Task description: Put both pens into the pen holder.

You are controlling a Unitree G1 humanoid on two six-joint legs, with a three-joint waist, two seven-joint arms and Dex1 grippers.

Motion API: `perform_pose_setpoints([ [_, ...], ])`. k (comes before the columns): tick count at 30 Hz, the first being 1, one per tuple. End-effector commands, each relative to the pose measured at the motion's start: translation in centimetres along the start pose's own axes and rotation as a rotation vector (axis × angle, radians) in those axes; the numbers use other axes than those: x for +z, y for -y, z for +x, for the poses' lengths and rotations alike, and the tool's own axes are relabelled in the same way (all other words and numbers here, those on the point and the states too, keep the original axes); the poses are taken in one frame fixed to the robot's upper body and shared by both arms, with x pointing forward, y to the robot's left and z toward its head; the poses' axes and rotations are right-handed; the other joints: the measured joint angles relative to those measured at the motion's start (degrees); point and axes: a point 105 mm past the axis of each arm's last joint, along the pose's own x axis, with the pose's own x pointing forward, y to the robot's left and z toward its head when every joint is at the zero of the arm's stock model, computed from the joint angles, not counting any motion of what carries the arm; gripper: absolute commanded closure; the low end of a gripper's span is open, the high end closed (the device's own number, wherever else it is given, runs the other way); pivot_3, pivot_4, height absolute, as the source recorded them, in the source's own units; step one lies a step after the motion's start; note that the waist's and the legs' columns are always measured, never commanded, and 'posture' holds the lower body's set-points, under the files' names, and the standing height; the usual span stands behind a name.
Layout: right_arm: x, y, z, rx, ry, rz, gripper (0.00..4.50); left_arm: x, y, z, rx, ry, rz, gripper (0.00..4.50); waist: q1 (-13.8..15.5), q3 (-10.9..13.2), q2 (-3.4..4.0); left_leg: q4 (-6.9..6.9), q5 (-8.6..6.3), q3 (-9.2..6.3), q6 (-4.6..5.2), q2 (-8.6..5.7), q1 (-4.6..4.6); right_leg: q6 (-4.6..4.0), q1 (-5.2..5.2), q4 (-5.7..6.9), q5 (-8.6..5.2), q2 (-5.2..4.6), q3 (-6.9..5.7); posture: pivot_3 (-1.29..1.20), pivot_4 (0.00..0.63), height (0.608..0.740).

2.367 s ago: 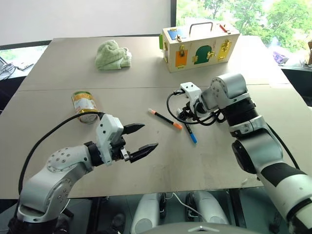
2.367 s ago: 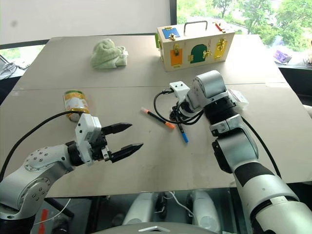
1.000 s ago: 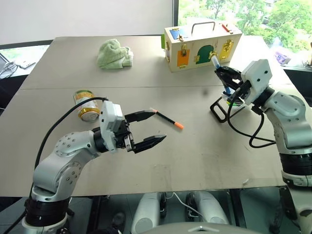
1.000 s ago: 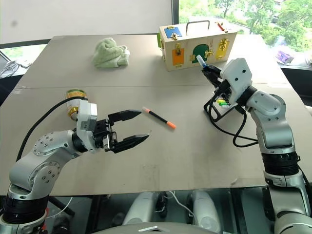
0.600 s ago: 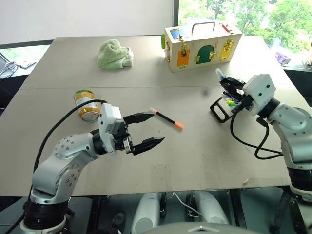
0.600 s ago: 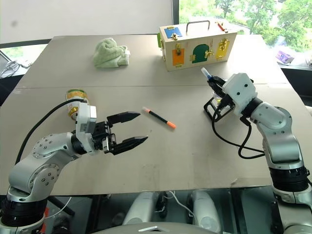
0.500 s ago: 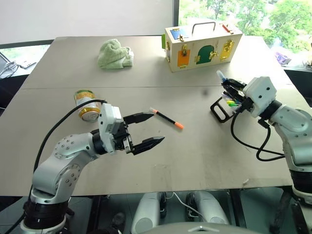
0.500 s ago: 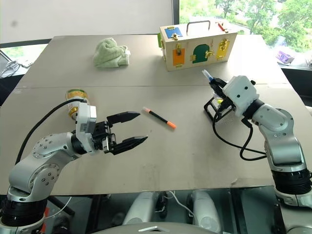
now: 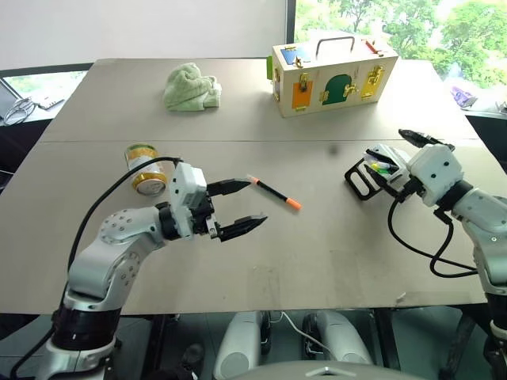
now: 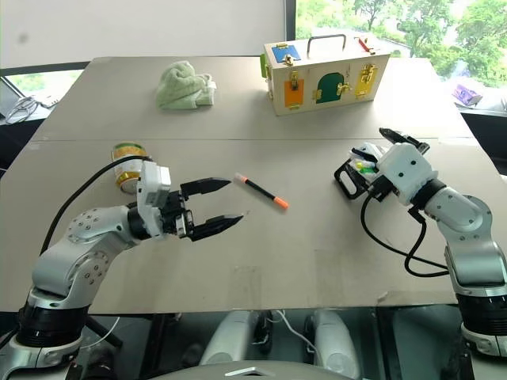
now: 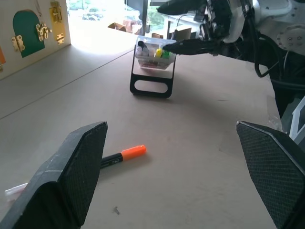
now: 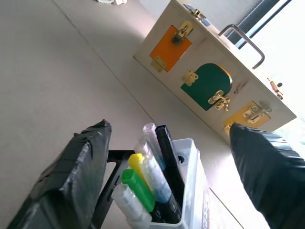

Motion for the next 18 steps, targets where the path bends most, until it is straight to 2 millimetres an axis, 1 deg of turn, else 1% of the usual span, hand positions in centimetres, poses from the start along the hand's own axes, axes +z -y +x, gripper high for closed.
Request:
perform_pose_setpoints([
  [1, 4.4, -1.6, -1.3, 0.115, 0.142, 0.219, 0.12, -0.9, -2.0, 0.3, 0.028, -0.144, 0.094, 0.00, 0.0, 0.0, 0.00, 0.00, 0.00, 0.00, 0.00, 0.00, 0.01, 0.00, 0.01, -0.01, 0.00, 0.00, 0.00, 0.00, 0.150, 0.740],
  [2, 5.5, -2.9, -2.0, 0.203, 0.169, 0.284, 0.12, -1.4, -2.9, 0.7, 0.018, -0.218, 0.119, 0.00, 0.1, 0.0, -0.01, 0.00, 0.00, 0.00, 0.00, 0.00, 0.00, 0.00, 0.01, -0.01, 0.00, 0.00, 0.00, 0.00, 0.150, 0.740],
  [4, 6.5, -5.4, -3.8, 0.353, 0.147, 0.360, 0.12, -1.7, -4.8, 2.2, -0.067, -0.326, 0.166, 0.00, 0.4, 0.0, -0.01, 0.00, -0.01, -0.06, 0.00, 0.01, -0.01, -0.01, 0.03, -0.01, 0.00, -0.02, -0.05, 0.00, 0.150, 0.740],
  [5, 6.5, -6.4, -4.5, 0.401, 0.119, 0.383, 0.12, -1.5, -5.6, 3.0, -0.106, -0.353, 0.192, 0.00, 1.7, 0.1, 0.13, 0.01, -0.01, -0.12, 0.01, 0.01, -0.02, -0.01, 0.06, -0.03, 0.00, -0.02, -0.11, 0.00, 0.150, 0.740],
  [6, 6.3, -7.0, -5.1, 0.424, 0.087, 0.402, 0.12, -1.5, -6.1, 3.7, -0.152, -0.372, 0.208, 0.00, 2.2, 0.1, 0.06, 0.10, -0.02, -0.21, 0.02, -0.08, -0.07, -0.03, 0.14, -0.04, -0.02, -0.09, -0.31, 0.00, 0.150, 0.740],
  [10, 4.9, -9.2, -7.1, 0.465, -0.044, 0.433, 0.12, -2.4, -7.6, 6.6, -0.300, -0.460, 0.316, 0.00, 1.6, 0.0, -0.01, 0.24, -0.18, -0.08, 0.29, -0.06, -0.12, 0.01, 0.25, -0.25, 0.02, -0.18, -0.28, 0.00, 0.150, 0.740],
  [12, 4.7, -9.6, -7.5, 0.451, -0.065, 0.444, 0.12, -2.8, -8.1, 7.7, -0.333, -0.485, 0.346, 0.00, 1.4, 0.0, -0.04, 0.28, -0.25, 0.02, 0.42, -0.08, -0.15, -0.12, 0.26, -0.28, 0.12, -0.21, -0.21, 0.00, 0.150, 0.740],
  [14, 4.4, -9.7, -7.8, 0.401, -0.090, 0.444, 0.12, -3.4, -8.0, 9.1, -0.392, -0.531, 0.406, 0.00, 1.2, 0.1, -0.13, 0.34, -0.26, 0.03, 0.44, -0.07, -0.33, -0.10, 0.08, -0.27, 0.12, -0.17, -0.21, 0.00, 0.150, 0.740],
  [16, 4.3, -9.7, -7.9, 0.369, -0.100, 0.437, 0.12, -4.0, -7.9, 9.6, -0.436, -0.583, 0.446, 0.00, 0.9, 0.1, -0.15, 0.40, -0.26, 0.02, 0.43, -0.04, -0.39, -0.08, 0.03, -0.25, 0.10, -0.11, -0.23, 0.00, 0.150, 0.740],
  [18, 4.6, -9.7, -7.7, 0.311, -0.092, 0.446, 0.00, -5.0, -7.7, 9.5, -0.502, -0.675, 0.461, 0.55, 0.9, 0.1, -0.17, 0.40, -0.25, -0.01, 0.42, -0.03, -0.41, -0.06, 0.02, -0.23, 0.09, -0.09, -0.26, 0.00, 0.150, 0.740],
])
